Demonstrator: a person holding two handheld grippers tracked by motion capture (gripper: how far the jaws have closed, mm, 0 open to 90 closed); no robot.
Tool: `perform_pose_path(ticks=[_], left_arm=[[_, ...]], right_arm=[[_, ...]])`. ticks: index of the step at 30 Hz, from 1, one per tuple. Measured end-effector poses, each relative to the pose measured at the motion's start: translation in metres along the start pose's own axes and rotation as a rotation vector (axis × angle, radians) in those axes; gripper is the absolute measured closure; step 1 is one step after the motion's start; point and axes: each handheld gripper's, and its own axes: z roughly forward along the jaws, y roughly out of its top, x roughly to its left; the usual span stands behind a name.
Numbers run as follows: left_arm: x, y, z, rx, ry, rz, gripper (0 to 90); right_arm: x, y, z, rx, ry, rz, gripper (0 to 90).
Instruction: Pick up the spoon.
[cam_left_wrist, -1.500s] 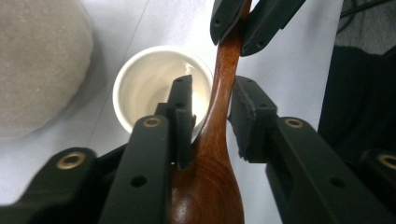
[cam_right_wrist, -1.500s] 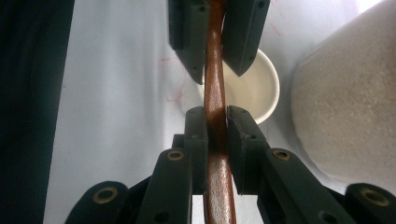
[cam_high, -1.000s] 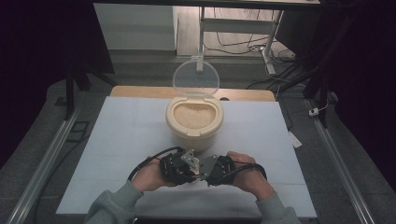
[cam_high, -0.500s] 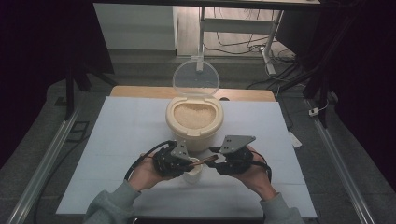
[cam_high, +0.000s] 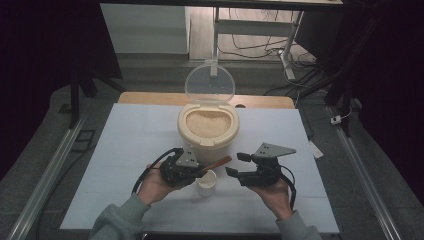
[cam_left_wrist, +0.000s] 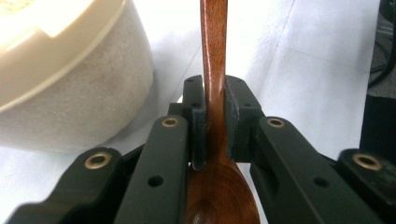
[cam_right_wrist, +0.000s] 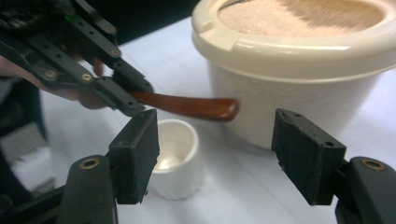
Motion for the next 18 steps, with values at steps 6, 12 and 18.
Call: perform_pose_path(ticks=[6, 12, 18], left_arm=[[-0.004, 0.001, -0.001, -0.044, 0.020, 0.005, 79.0], [-0.009, 0.003, -0.001, -0.062, 0.019, 0.024, 79.0], [-0.012, 0.005, 0.000, -0.063, 0.015, 0.037, 79.0]], right_arm=[[0.003, -0.003, 0.010, -0.032, 0.025, 0.064, 33.1], [0.007, -0.002, 0.016, -0.065, 0.054, 0.102, 40.4], [0.007, -0.003, 0.017, -0.098, 0.078, 0.140, 51.2]])
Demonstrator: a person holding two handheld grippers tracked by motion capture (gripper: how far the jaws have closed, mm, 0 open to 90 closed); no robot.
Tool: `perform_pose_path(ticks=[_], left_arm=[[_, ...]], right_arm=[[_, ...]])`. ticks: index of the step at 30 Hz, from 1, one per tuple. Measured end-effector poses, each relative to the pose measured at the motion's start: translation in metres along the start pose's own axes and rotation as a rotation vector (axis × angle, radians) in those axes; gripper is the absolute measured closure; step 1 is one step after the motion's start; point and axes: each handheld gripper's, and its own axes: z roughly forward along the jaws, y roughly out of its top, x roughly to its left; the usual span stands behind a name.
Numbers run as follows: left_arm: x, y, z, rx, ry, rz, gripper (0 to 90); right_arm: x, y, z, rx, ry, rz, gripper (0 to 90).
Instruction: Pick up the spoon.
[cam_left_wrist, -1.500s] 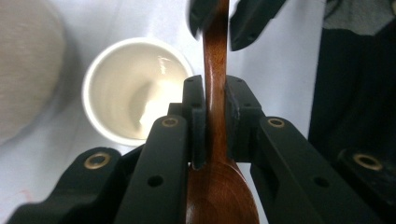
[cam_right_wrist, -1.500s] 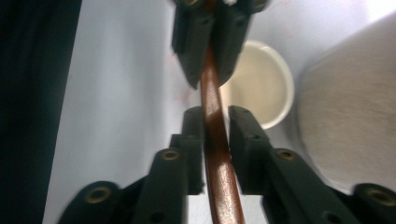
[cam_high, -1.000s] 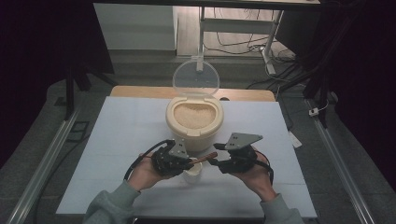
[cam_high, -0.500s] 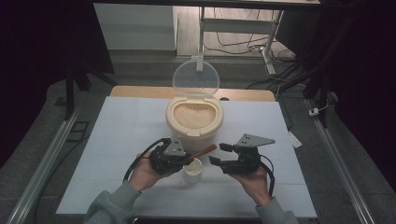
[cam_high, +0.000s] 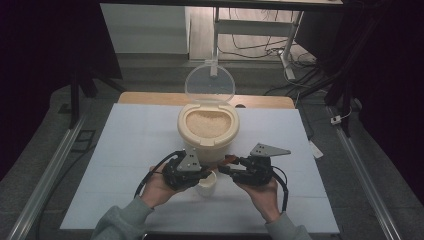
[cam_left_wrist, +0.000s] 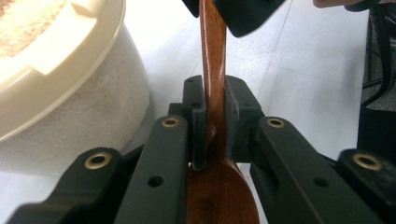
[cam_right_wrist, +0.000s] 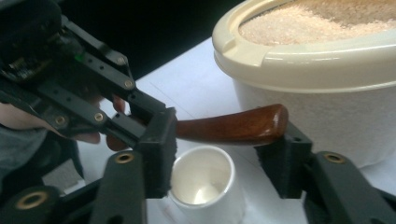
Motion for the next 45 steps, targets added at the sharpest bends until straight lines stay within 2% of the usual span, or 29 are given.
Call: perform_pose_path(ticks=[10, 19, 24, 27, 33, 37, 40, 45], left_arm=[[-0.001, 0.000, -0.001, 0.005, 0.017, 0.019, 79.2], [-0.003, 0.000, 0.000, 0.008, 0.026, 0.036, 79.2], [-0.003, 0.000, -0.001, -0.021, 0.020, 0.029, 78.7], [0.000, -0.003, -0.004, -0.054, 0.011, -0.008, 75.5], [0.008, -0.012, -0.013, -0.122, 0.022, -0.107, 51.1], [0.009, -0.022, -0.024, -0.142, 0.038, -0.154, 38.5], [0.010, -0.035, -0.033, -0.147, 0.038, -0.194, 35.1], [0.011, -0.063, -0.046, -0.133, 0.078, -0.246, 31.9]], right_arm=[[0.000, 0.002, -0.003, -0.081, 0.104, 0.059, 71.3], [0.000, 0.003, -0.002, -0.128, 0.181, 0.071, 81.6], [0.003, 0.004, -0.003, -0.152, 0.186, 0.054, 82.5], [0.004, 0.006, -0.004, -0.167, 0.194, 0.046, 82.6], [0.000, 0.010, -0.008, -0.203, 0.205, 0.035, 82.7], [-0.004, 0.011, -0.012, -0.218, 0.199, 0.033, 82.7], [-0.007, 0.011, -0.015, -0.232, 0.197, 0.042, 82.7], [-0.010, 0.013, -0.022, -0.254, 0.188, 0.042, 82.7]])
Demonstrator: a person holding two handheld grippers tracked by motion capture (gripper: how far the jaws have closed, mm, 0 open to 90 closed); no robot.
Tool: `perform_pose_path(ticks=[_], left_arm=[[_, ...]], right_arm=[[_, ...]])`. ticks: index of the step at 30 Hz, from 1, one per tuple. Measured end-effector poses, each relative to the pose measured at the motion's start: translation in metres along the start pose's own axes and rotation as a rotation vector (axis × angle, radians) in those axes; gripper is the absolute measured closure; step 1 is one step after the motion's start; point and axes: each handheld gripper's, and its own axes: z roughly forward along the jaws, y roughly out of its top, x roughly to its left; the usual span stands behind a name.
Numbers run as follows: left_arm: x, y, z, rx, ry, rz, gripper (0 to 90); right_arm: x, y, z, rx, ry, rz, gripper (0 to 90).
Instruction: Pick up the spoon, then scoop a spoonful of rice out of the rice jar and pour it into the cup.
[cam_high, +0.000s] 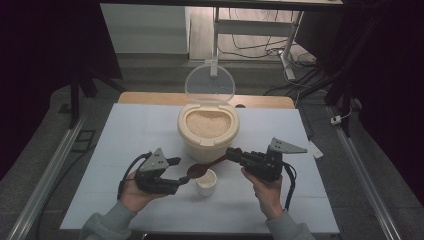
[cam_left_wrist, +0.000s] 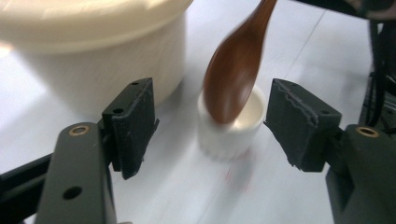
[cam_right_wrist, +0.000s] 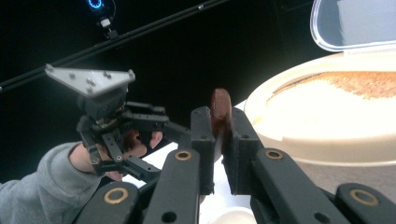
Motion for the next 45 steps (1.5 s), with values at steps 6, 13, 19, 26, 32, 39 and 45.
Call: perform_pose_path(ticks=[6, 13, 19, 26, 32, 39, 45], left_arm=[[0.018, -0.038, -0.016, 0.017, 0.061, -0.065, 30.1], [0.035, -0.070, -0.029, 0.029, 0.115, -0.134, 28.2], [0.039, -0.083, -0.031, 0.036, 0.120, -0.149, 27.3], [0.040, -0.086, -0.028, 0.047, 0.123, -0.151, 26.6], [0.040, -0.087, -0.027, 0.058, 0.120, -0.136, 26.3], [0.041, -0.088, -0.027, 0.062, 0.117, -0.144, 25.8], [0.040, -0.088, -0.025, 0.074, 0.108, -0.137, 25.3]], right_arm=[[0.001, 0.004, -0.006, -0.017, -0.009, -0.014, 82.7], [-0.001, 0.009, -0.012, -0.028, -0.027, -0.034, 82.6], [-0.004, 0.013, -0.021, -0.051, -0.048, -0.037, 82.7], [-0.004, 0.020, -0.031, -0.083, -0.064, -0.050, 82.7], [-0.001, 0.026, -0.036, -0.109, -0.065, -0.063, 82.7], [0.000, 0.043, -0.044, -0.164, -0.088, -0.072, 82.7], [-0.004, 0.068, -0.036, -0.184, -0.168, -0.091, 82.7]])
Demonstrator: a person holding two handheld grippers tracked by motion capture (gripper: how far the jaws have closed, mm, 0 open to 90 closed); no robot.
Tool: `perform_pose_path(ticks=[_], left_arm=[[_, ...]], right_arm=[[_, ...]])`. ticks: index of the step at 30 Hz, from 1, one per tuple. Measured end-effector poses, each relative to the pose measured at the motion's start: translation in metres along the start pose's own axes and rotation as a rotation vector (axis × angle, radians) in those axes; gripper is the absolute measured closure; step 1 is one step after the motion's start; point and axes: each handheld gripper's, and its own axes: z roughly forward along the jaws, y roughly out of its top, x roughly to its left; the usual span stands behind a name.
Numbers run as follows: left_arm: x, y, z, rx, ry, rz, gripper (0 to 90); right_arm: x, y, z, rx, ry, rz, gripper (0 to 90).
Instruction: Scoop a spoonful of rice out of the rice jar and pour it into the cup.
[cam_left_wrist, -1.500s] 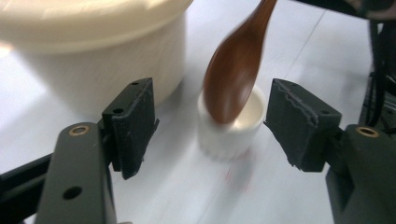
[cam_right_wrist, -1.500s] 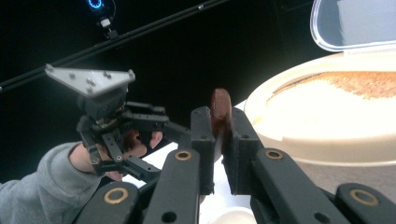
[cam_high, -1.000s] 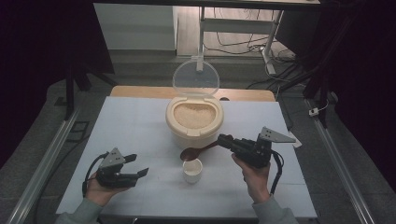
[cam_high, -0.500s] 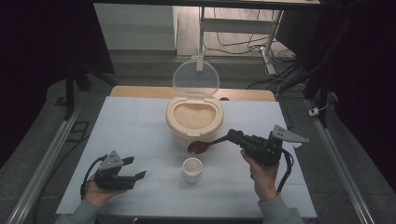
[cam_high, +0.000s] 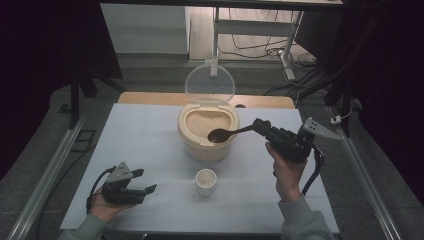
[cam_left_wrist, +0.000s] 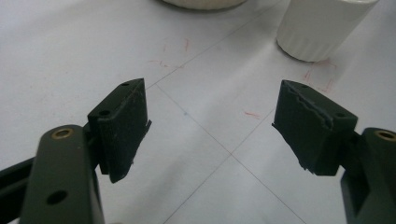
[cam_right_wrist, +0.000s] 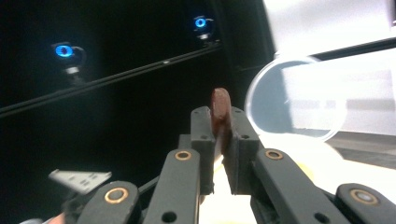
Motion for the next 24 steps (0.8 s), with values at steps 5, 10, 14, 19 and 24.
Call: perform_pose_path(ticks=[5, 10, 14, 19, 24], left_arm=[[0.001, 0.000, 0.000, 0.005, -0.002, -0.006, 24.8], [0.001, -0.001, 0.001, 0.010, -0.005, -0.012, 23.8], [0.002, -0.001, 0.002, 0.018, -0.008, -0.019, 22.6], [0.002, -0.001, 0.003, 0.024, -0.006, -0.023, 21.3], [0.003, -0.001, 0.003, 0.026, -0.006, -0.027, 20.9]], right_arm=[[-0.008, 0.014, 0.019, 0.025, -0.069, -0.033, 82.6], [-0.017, 0.019, 0.041, 0.081, -0.144, -0.073, 82.7], [-0.020, 0.018, 0.054, 0.134, -0.215, -0.146, 82.7], [-0.024, 0.013, 0.065, 0.165, -0.268, -0.188, 82.7], [-0.025, 0.011, 0.069, 0.169, -0.309, -0.233, 82.7]])
